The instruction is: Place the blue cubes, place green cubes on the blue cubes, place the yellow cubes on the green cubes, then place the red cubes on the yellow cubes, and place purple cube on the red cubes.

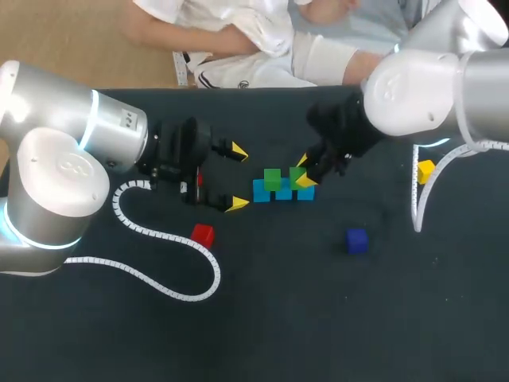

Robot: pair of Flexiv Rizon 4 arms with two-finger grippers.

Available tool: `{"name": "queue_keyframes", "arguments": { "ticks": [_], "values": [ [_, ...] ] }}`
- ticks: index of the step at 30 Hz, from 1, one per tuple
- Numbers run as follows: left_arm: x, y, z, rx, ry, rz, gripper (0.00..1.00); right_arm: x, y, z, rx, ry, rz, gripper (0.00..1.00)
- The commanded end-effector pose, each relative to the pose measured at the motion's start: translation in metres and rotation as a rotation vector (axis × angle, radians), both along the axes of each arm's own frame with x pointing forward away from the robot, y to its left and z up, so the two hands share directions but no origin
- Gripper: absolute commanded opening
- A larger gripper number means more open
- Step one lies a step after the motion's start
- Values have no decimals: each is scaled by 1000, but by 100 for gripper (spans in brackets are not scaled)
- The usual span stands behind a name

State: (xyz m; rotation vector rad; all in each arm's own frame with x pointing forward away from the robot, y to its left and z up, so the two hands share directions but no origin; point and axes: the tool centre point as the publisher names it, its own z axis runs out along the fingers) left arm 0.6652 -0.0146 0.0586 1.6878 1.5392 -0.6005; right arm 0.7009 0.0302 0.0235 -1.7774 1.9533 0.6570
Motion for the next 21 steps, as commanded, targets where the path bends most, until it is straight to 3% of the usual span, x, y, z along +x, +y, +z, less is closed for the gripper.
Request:
{"name": "queue_keyframes", "arguments": {
  "ticks": [1,7,11,12,13,21],
  "values": [
    [0,1,-1,-6,-4,-1,100,0,0,0,0,0,0,0],
    [0,1,-1,-6,-4,-1,100,0,0,0,-5,0,-5,3],
    [0,1,-1,-6,-4,-1,100,0,0,-1,-7,4,-19,43],
    [0,1,-1,-6,-4,-1,100,0,0,-1,-6,5,-19,43],
    [0,1,-1,-6,-4,-1,100,0,0,-1,-6,7,-18,100],
    [0,1,-1,-6,-4,-1,100,-1,0,2,9,4,-20,100]
  ]
}}
